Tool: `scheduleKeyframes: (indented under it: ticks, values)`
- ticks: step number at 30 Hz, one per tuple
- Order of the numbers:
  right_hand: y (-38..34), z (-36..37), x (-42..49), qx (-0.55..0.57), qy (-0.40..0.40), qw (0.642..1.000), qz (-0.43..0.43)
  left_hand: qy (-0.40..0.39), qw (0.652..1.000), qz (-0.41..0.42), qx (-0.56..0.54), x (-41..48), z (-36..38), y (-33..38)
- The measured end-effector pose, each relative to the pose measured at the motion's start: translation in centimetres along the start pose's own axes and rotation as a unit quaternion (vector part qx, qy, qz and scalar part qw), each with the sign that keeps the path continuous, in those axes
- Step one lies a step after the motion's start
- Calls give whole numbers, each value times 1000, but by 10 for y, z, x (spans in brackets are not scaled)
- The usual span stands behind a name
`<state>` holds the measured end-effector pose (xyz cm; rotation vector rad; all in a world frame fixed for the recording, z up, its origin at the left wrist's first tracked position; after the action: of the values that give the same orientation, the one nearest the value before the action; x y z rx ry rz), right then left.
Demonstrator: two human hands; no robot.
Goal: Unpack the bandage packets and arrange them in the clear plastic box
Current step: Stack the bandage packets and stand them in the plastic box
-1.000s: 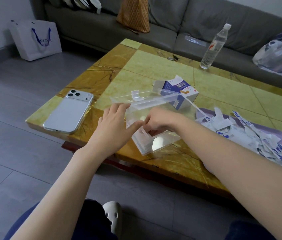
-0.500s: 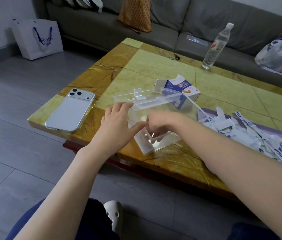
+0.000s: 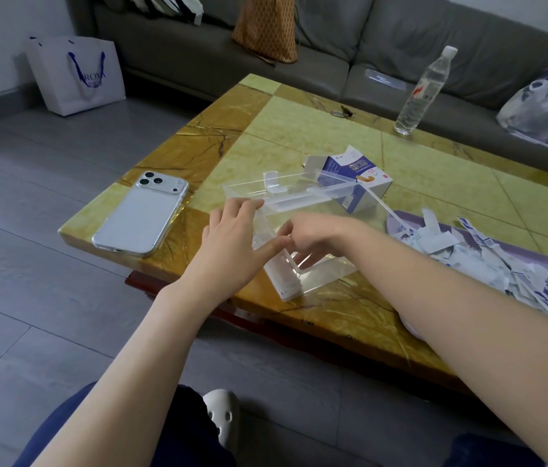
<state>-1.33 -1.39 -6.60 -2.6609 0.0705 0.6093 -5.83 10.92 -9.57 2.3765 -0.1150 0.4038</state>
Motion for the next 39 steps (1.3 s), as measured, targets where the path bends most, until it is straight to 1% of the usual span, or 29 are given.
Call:
scheduleKeyframes:
  ticks: [5,8,12,14,15,17,18,20,22,24,25,26,29,31,35,37,39]
  values:
    - [1,0,-1,17,10,1000,-15,-1,1000,-5,-5,-2,2,1]
    - [4,-1,-1,51,18,998,-25,-6,1000,-11,-2,-2,1,3]
    - [8,-2,-5,70,9,997,-44,-14,1000,-17,8,-1,-1,5]
    - [9,-4,-6,68,28,995,-62,-22,999,-25,17,-1,-2,7]
    - [10,-6,-5,70,54,993,-73,-27,999,-30,24,-1,-3,8]
    - [16,-13,-5,76,146,980,-109,-26,998,-36,34,0,-5,12]
    - [20,-17,-8,80,200,967,-134,-14,999,-34,27,0,-6,16]
    - [35,-25,-17,111,308,929,-175,43,999,-17,1,-1,-6,26]
    - [55,-27,-31,130,410,874,-226,117,993,29,-14,-4,-5,40]
    - [82,-29,-46,105,487,827,-262,150,984,92,-34,-9,5,61]
    - [98,-29,-50,89,510,814,-265,151,980,125,-44,-11,12,72]
    - [115,-28,-54,76,522,810,-257,146,975,157,-51,-13,21,81]
    - [168,-28,-59,43,521,829,-200,95,966,234,-47,-20,53,104]
    - [201,-29,-60,-1,496,856,-147,45,960,273,-30,-25,78,114]
    - [246,-33,-66,-61,389,919,-12,-63,944,322,22,-34,120,128]
    - [264,-33,-70,-85,341,935,44,-112,932,338,60,-37,138,131]
    - [279,-31,-74,-90,306,945,72,-130,921,355,91,-39,151,133]
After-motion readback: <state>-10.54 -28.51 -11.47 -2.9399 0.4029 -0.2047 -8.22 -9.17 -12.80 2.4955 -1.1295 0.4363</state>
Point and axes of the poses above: each hand's wrist, its own x-axis towards the middle knuckle, its own z-axis out of the palm, y = z × x, the point moved 1 cm from there along x, towards the middle knuckle, and after that the axes turned 13 degrees about y, right-handed, at the moved point
